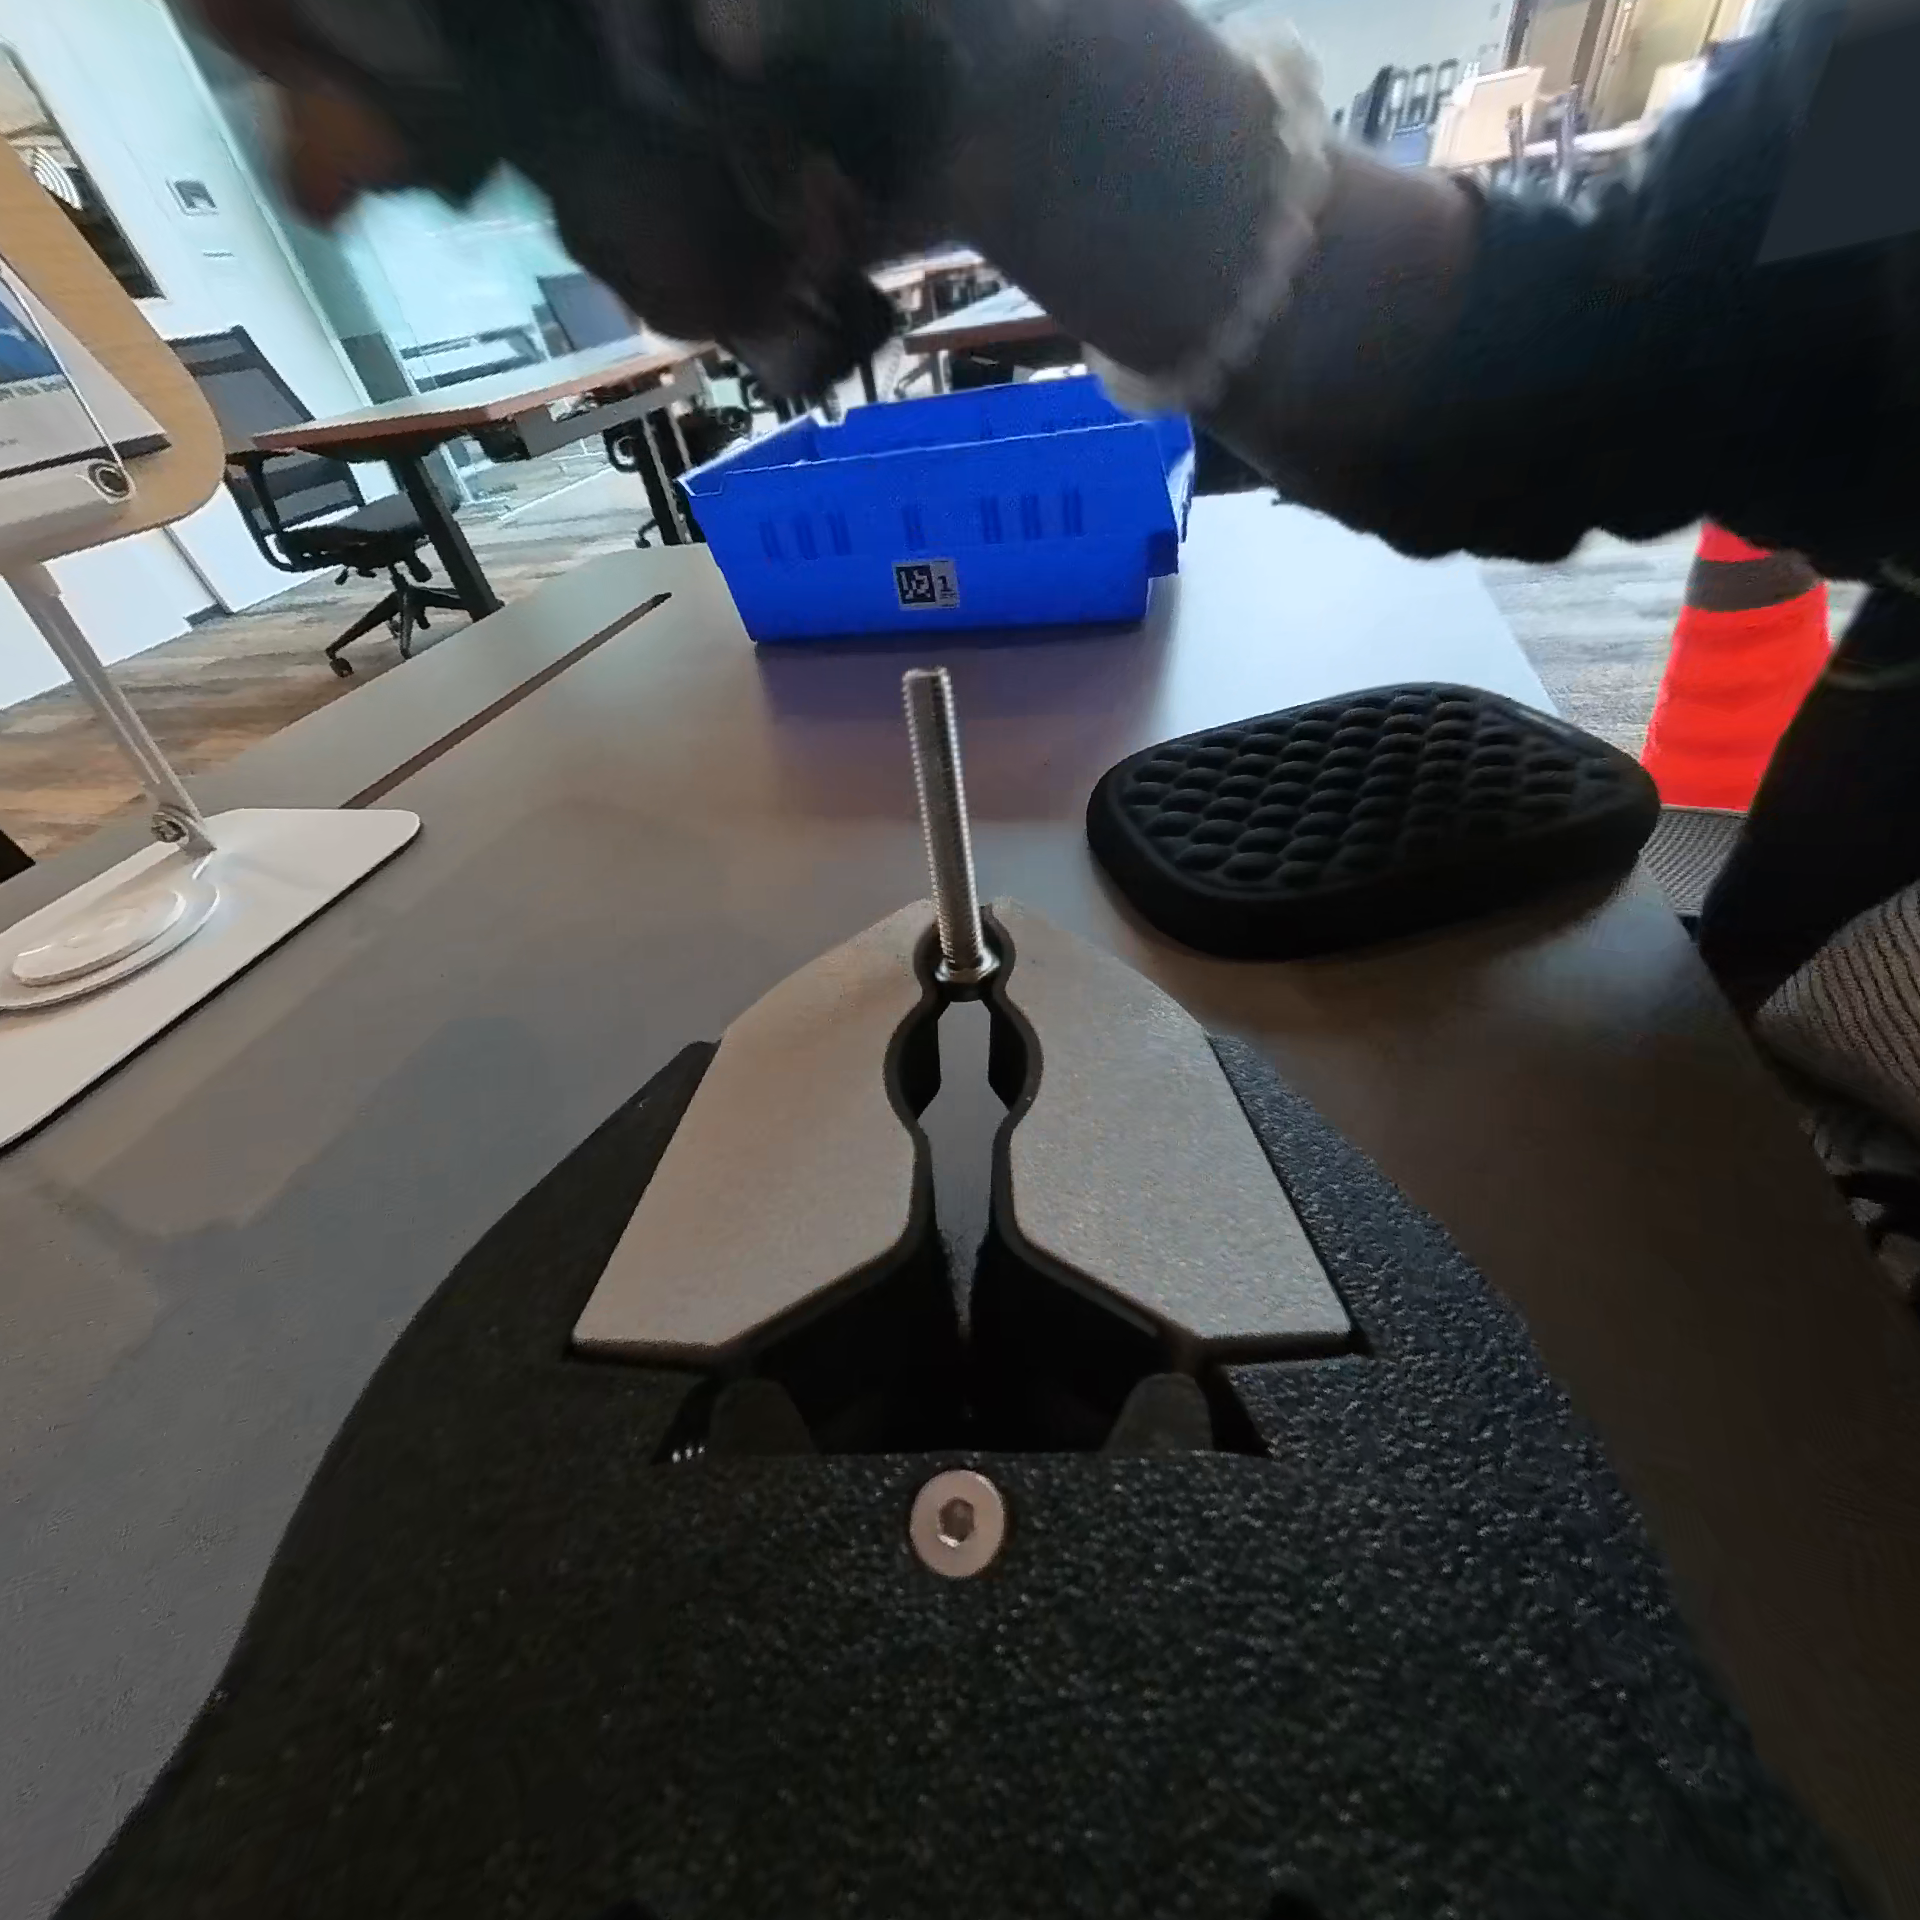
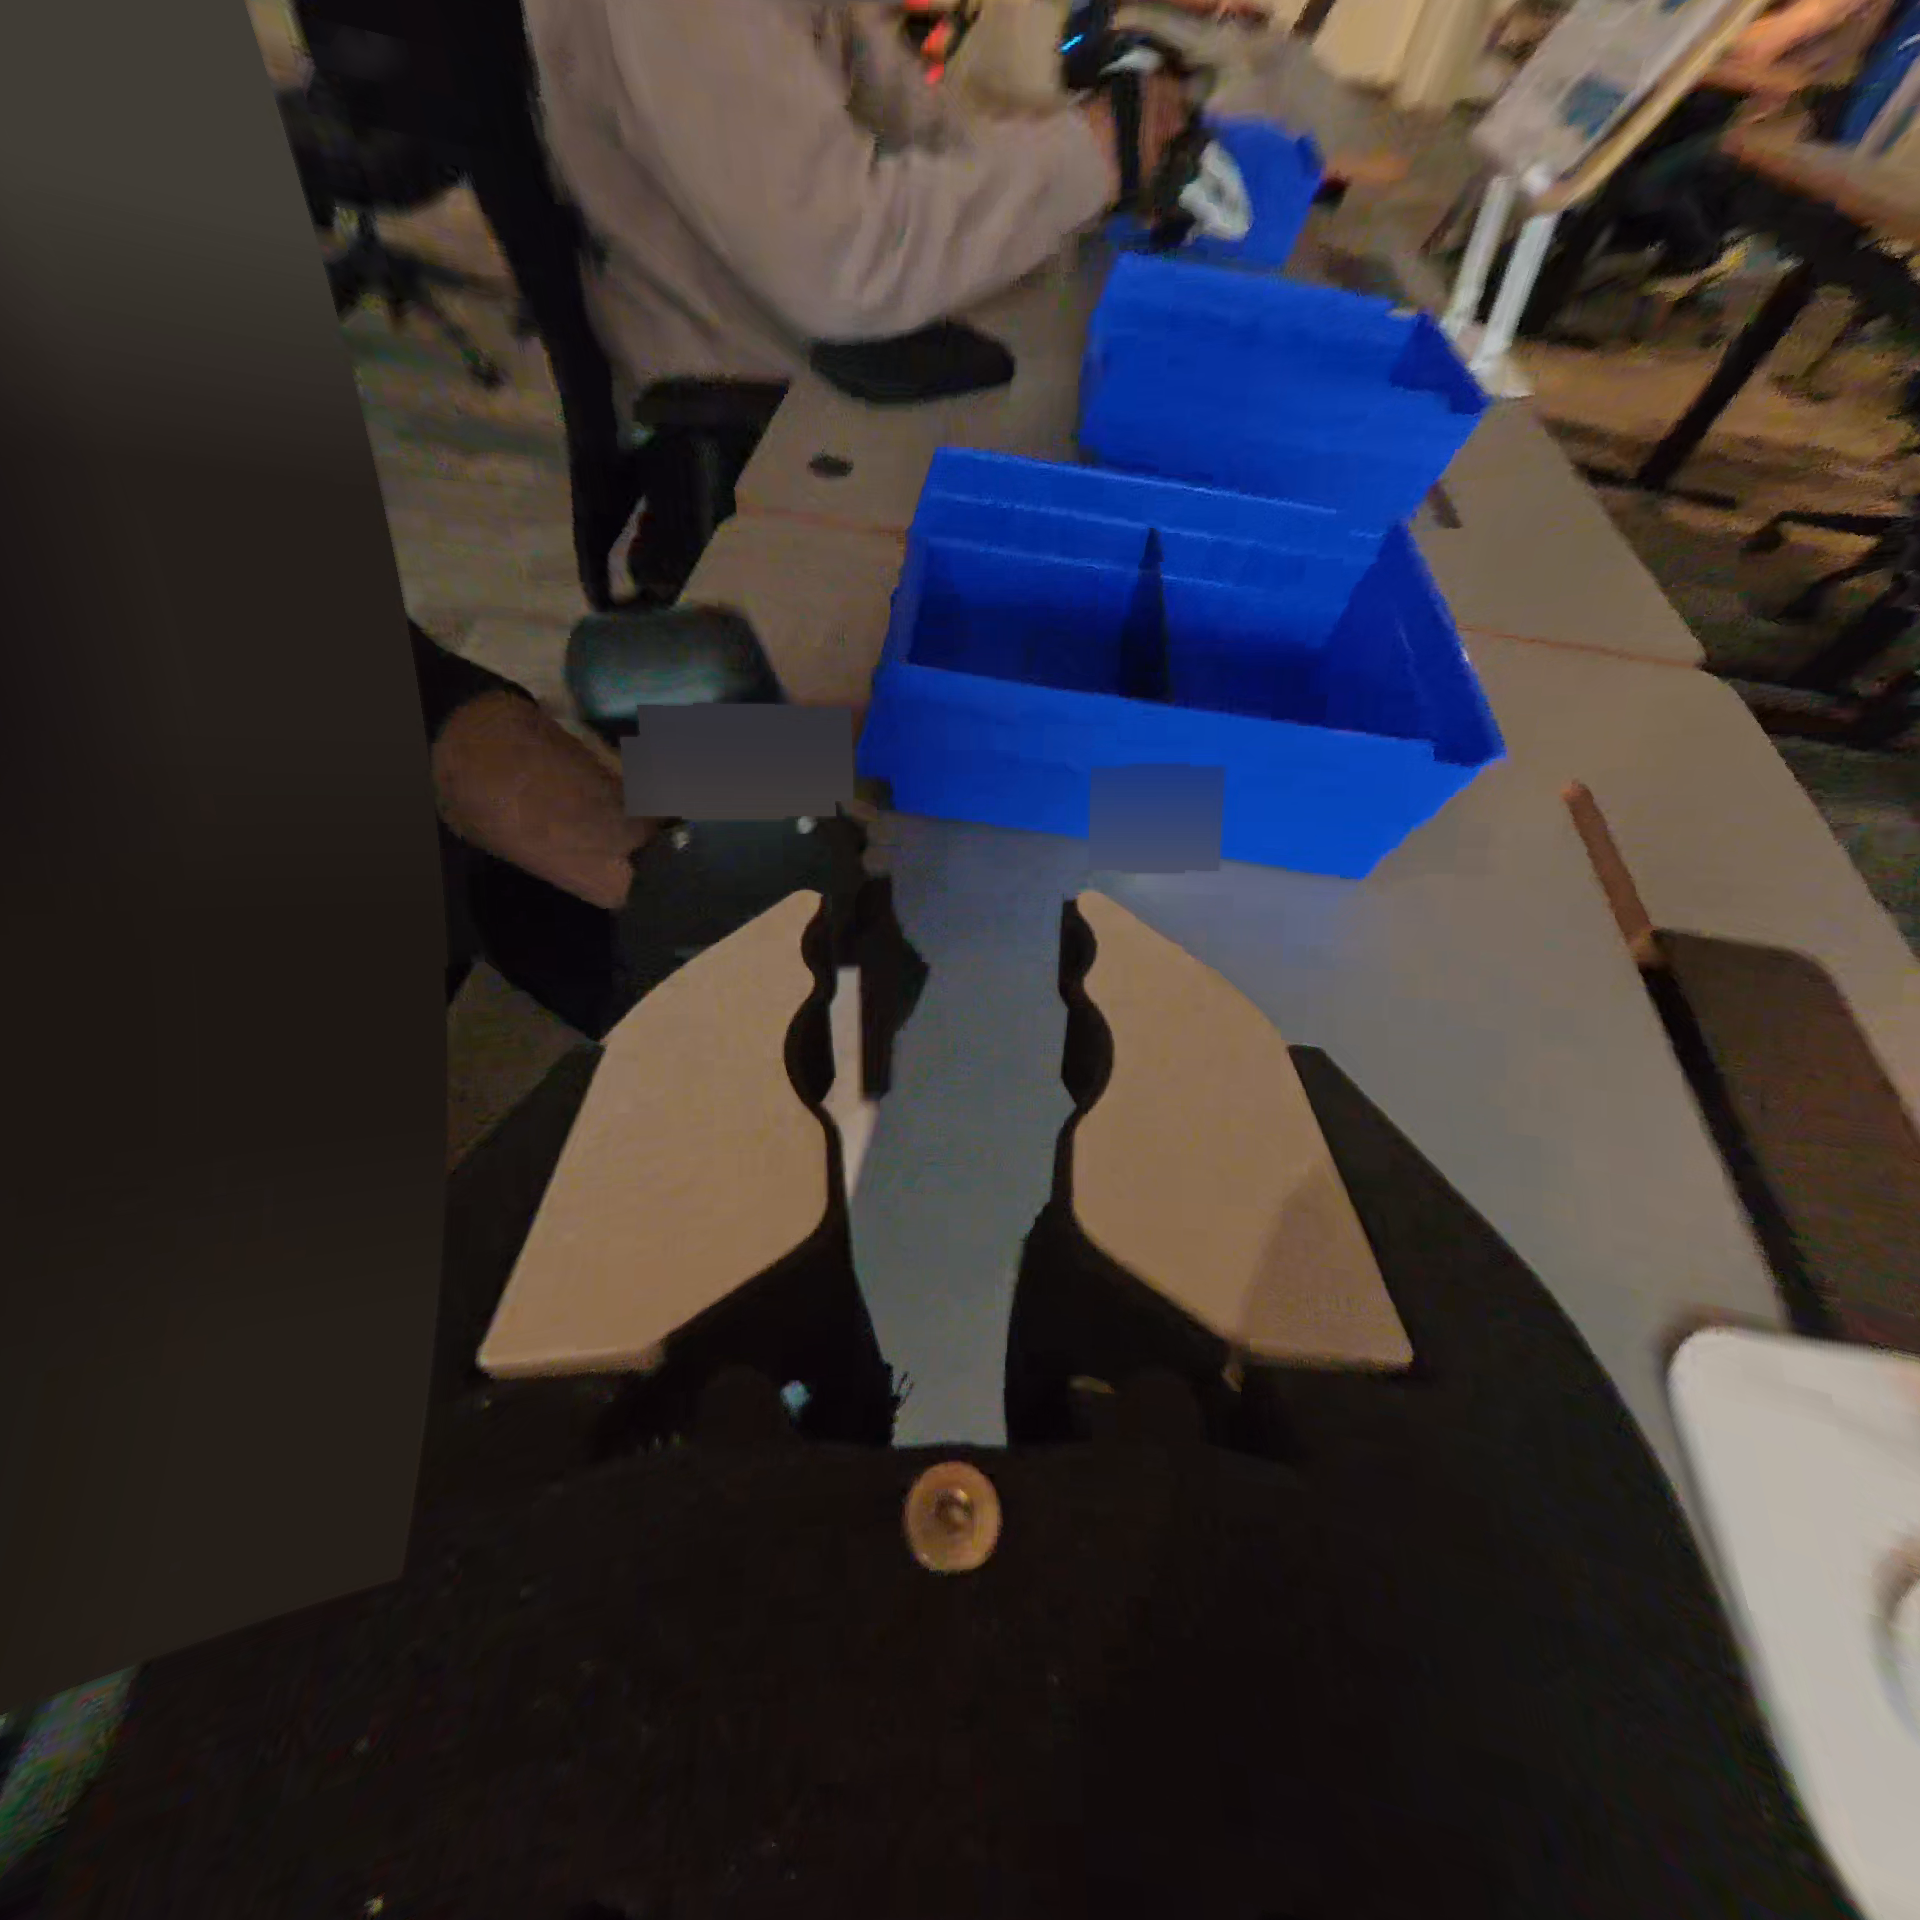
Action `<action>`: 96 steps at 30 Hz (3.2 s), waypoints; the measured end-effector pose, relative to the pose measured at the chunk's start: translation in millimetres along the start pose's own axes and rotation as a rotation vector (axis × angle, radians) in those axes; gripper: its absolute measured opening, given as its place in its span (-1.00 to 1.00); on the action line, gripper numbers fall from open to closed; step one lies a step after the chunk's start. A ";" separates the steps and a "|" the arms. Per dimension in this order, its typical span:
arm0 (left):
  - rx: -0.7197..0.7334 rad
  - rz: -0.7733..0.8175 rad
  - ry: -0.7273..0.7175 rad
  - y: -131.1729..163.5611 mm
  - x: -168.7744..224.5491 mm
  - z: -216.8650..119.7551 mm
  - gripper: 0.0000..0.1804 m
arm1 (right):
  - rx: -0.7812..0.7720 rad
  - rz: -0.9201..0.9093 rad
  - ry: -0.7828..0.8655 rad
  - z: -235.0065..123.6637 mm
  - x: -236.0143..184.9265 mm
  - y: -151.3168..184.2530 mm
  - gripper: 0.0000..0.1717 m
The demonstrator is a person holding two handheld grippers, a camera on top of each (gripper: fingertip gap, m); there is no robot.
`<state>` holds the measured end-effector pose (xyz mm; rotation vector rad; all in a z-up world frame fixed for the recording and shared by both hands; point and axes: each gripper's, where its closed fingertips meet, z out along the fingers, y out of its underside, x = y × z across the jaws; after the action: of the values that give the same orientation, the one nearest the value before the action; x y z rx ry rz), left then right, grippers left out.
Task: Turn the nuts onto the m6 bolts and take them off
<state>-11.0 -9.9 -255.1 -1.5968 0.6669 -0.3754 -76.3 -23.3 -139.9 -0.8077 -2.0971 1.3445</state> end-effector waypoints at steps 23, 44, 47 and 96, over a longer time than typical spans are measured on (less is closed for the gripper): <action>0.006 -0.030 -0.002 0.2 -2.9 -0.8 -0.96 | -0.984 -1.219 -0.798 330.0 70.9 67.5 -0.67; -0.006 -0.020 0.000 1.6 -1.8 0.0 -0.96 | -1.205 -1.525 -0.752 346.2 89.2 92.7 -0.73; -0.005 -0.020 -0.001 1.4 -1.9 -0.2 -0.96 | -1.216 -1.555 -0.741 346.6 89.5 93.4 -0.73; 0.003 -0.104 0.028 2.2 -6.1 -1.1 -0.96 | -1.133 -0.795 -0.522 -3.7 -33.8 68.3 -0.89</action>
<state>-16.8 -7.1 -256.3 -1.6301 0.6053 -0.4758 -36.5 -22.8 -204.9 0.1373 -3.0686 -0.1715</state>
